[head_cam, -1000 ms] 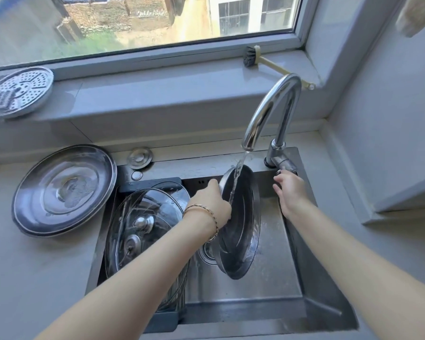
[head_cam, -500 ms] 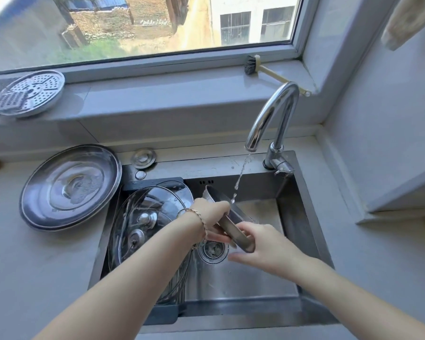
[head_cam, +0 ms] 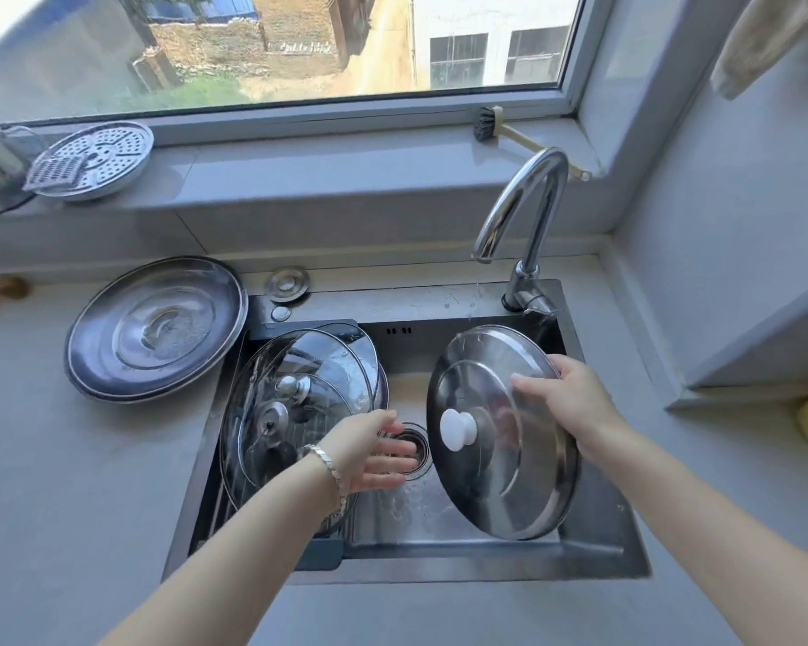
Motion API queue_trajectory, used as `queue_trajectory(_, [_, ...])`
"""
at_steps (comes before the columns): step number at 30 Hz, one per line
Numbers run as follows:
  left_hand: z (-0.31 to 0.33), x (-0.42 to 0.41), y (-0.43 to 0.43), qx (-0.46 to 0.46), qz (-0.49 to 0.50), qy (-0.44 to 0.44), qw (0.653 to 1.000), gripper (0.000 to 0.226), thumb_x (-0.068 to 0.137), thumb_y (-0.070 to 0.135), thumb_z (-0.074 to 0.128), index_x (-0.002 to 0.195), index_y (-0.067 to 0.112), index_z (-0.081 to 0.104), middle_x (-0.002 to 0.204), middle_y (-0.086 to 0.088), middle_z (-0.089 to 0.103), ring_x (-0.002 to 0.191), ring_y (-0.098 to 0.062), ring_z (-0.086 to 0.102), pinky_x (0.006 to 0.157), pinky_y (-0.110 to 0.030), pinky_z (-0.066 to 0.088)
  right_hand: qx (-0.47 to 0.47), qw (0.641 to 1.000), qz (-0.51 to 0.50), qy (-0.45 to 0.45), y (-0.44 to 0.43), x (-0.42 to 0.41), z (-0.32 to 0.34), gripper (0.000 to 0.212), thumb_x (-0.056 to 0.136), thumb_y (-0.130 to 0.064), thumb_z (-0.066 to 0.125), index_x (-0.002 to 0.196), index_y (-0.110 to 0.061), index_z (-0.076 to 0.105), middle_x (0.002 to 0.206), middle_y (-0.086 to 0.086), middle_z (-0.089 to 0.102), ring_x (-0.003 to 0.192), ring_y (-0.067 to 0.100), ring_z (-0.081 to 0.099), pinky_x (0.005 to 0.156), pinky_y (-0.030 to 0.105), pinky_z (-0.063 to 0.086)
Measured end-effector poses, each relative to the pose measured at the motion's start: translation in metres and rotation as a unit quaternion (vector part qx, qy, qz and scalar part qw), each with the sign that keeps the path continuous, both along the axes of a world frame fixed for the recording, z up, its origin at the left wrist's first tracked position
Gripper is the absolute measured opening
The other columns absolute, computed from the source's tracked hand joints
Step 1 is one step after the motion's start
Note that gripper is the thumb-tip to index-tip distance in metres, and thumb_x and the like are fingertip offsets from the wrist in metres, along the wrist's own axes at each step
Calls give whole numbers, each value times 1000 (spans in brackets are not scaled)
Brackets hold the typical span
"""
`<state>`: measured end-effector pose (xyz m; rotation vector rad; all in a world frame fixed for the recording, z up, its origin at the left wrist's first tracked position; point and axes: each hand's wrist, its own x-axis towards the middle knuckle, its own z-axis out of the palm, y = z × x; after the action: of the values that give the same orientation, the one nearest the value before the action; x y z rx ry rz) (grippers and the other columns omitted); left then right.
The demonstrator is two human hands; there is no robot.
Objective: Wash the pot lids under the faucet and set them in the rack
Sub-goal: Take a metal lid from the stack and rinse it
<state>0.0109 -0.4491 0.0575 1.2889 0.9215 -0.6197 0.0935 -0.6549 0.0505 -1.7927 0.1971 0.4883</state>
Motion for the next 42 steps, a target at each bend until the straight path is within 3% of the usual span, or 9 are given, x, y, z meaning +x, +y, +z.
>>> queue_trajectory(5, [-8, -18, 11, -42, 50, -22, 998, 28, 96, 34, 40, 95, 10, 55, 91, -11, 69, 75, -22, 68, 63, -31, 54, 14, 998, -33, 41, -2, -4, -1, 6, 81, -3, 65, 83, -7, 61, 83, 13, 65, 69, 26, 60, 65, 32, 48])
queue_trajectory(11, [-10, -32, 24, -41, 71, -39, 996, 24, 96, 28, 43, 92, 9, 57, 92, -12, 68, 81, -25, 66, 69, -33, 53, -86, 992, 39, -85, 10, -13, 32, 8, 78, -5, 67, 79, -10, 62, 76, 7, 67, 73, 27, 63, 69, 36, 50])
queue_trajectory(17, [-12, -41, 62, 15, 124, -77, 989, 16, 96, 18, 45, 96, 6, 57, 90, -11, 67, 80, -23, 64, 75, -35, 51, -9, 976, 88, -199, 53, -13, 102, 12, 76, -14, 72, 80, -21, 65, 77, -2, 71, 75, 19, 67, 73, 34, 52])
queue_trajectory(26, [-31, -65, 134, 118, 189, -79, 972, 11, 95, 8, 43, 99, 9, 53, 91, -10, 58, 86, -24, 59, 66, -31, 48, 113, 992, -50, 29, 171, -5, 30, 4, 81, -13, 66, 81, -12, 62, 83, 11, 68, 79, 29, 64, 78, 42, 54])
queue_trajectory(31, [-55, -81, 171, 136, 177, -58, 973, 33, 94, 12, 47, 126, 19, 42, 114, -8, 51, 104, -25, 50, 85, -40, 45, 127, 975, -111, 145, 218, -8, -7, 14, 84, -16, 63, 90, -2, 62, 88, 13, 67, 86, 30, 63, 87, 42, 52])
queue_trajectory(36, [-64, -75, 190, 96, 163, -58, 980, 49, 96, 14, 44, 142, 19, 28, 138, -10, 42, 120, -29, 47, 97, -45, 40, 68, 986, -95, 119, 253, -1, -22, 32, 82, -22, 65, 107, -5, 56, 105, 11, 64, 98, 30, 61, 93, 42, 49])
queue_trajectory(39, [-71, -67, 198, 95, 143, -55, 984, 48, 96, 15, 44, 142, 18, 30, 141, -7, 41, 119, -28, 49, 94, -42, 42, 26, 991, -56, 121, 269, 1, -20, 26, 84, -19, 60, 105, -4, 56, 89, 12, 60, 82, 27, 58, 75, 35, 48])
queue_trajectory(41, [-75, -59, 203, 98, 128, -55, 985, 34, 95, 14, 44, 129, 18, 44, 132, -8, 46, 115, -28, 50, 90, -40, 42, -21, 991, -32, 125, 279, 3, -16, 12, 84, -15, 55, 79, -6, 49, 63, 6, 38, 57, 19, 36, 53, 26, 30])
queue_trajectory(42, [-77, -55, 206, 101, 126, -53, 986, 28, 94, 14, 45, 122, 18, 49, 124, -9, 49, 111, -28, 51, 88, -39, 43, -40, 991, -32, 127, 283, 6, -14, 21, 84, -13, 52, 68, -10, 39, 59, 2, 27, 52, 17, 24, 49, 26, 21])
